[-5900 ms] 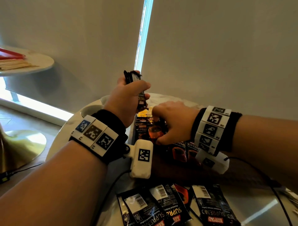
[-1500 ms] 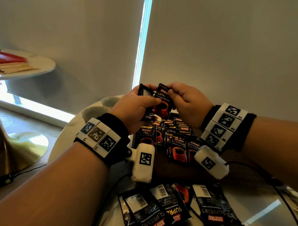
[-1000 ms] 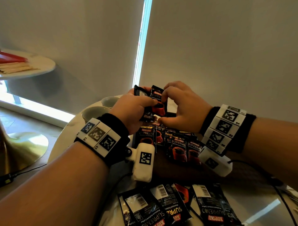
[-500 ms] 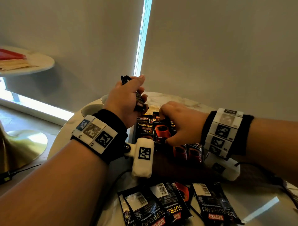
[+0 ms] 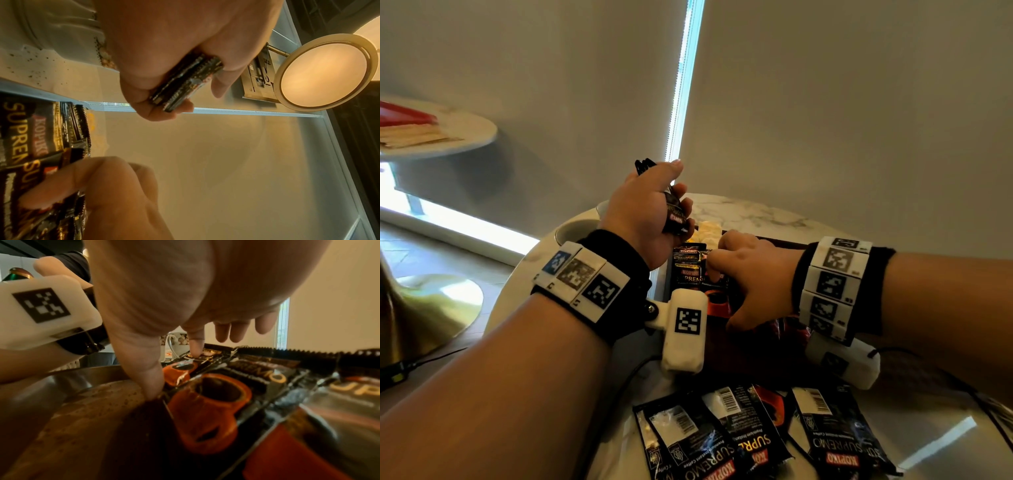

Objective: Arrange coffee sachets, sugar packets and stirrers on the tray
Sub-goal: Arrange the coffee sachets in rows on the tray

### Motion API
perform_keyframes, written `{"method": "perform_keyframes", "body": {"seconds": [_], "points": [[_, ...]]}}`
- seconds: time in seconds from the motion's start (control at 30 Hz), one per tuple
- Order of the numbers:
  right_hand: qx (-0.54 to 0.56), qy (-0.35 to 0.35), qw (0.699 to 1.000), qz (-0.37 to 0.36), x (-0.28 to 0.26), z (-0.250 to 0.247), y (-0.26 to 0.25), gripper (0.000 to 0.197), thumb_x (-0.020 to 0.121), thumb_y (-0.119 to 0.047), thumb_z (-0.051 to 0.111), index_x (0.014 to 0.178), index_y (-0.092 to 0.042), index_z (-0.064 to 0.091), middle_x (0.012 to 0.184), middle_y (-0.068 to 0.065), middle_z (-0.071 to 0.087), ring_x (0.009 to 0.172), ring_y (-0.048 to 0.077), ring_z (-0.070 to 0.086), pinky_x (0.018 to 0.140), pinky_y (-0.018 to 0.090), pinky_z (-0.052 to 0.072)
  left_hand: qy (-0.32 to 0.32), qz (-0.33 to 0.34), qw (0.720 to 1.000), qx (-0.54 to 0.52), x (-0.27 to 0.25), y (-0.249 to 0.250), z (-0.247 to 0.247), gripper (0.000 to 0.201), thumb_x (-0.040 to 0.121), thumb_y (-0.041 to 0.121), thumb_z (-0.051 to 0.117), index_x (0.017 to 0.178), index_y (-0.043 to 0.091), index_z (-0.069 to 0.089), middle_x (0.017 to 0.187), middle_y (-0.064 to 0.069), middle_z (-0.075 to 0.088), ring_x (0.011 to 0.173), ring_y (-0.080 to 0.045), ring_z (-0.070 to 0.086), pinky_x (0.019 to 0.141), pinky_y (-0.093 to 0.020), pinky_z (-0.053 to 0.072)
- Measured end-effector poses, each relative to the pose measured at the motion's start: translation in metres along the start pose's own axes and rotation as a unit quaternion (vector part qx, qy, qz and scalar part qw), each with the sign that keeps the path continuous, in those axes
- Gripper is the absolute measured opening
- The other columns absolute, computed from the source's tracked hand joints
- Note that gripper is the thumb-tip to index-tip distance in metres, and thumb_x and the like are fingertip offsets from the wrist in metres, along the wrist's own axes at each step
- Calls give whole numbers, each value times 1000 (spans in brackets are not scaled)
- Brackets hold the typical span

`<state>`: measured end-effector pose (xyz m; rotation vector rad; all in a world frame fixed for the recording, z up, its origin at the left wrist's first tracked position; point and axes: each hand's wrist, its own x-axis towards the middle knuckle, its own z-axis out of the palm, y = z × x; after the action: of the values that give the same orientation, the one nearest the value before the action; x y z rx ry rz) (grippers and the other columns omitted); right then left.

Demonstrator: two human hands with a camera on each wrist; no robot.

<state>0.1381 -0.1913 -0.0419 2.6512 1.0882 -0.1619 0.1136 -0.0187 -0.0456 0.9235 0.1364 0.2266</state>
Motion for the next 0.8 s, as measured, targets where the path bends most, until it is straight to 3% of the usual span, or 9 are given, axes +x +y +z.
{"method": "perform_keyframes", "body": {"seconds": [0.2,0.37,0.5,0.57,0.63,0.73,0.8], "points": [[27,4,1000,9,-3,-2,1,58,70,-61,77,115,-36,49,126,-7,31,118,17,37,99,42,48,-20,-16,1000,-3,-1,0,-1,23,93,34,64,110,20,54,87,0,51,64,-13,49,58,-29,43],[44,18,999,12,-4,-3,2,55,70,-61,77,109,-34,49,123,-8,32,115,16,39,96,39,49,-53,-22,998,-31,-1,-1,-4,24,89,28,45,108,16,52,80,-1,48,61,-15,46,60,-28,38],[92,91,992,17,-4,-6,8,55,73,-59,77,108,-32,45,121,-8,33,109,13,41,93,34,50,-53,-32,998,-29,-2,-2,-2,30,93,19,38,116,12,56,100,-10,54,76,-24,59,64,-32,52],[143,161,976,20,-6,-8,12,60,74,-57,77,115,-34,40,121,-10,32,107,11,42,90,30,49,-58,-34,998,-7,-1,-2,-2,37,96,11,37,127,12,57,118,-18,59,91,-33,67,72,-43,60],[202,223,954,19,-8,-12,15,72,74,-52,79,130,-32,37,123,-11,30,109,10,44,85,26,49,-74,-42,996,17,0,-3,-2,42,97,4,38,131,15,58,127,-25,60,101,-40,68,71,-50,62],[226,286,931,-24,-8,-17,18,80,78,-41,80,144,-31,35,134,-11,33,123,12,41,94,25,45,-81,-50,994,46,1,-5,-2,35,99,5,47,131,13,59,124,-26,67,99,-41,71,64,-44,61],[200,296,933,-46,-6,-18,20,66,84,-38,75,143,-31,45,142,-6,39,130,14,40,104,31,40,-85,-50,993,61,2,-8,-3,36,99,7,51,135,10,56,123,-24,69,96,-38,73,64,-42,60]]}}
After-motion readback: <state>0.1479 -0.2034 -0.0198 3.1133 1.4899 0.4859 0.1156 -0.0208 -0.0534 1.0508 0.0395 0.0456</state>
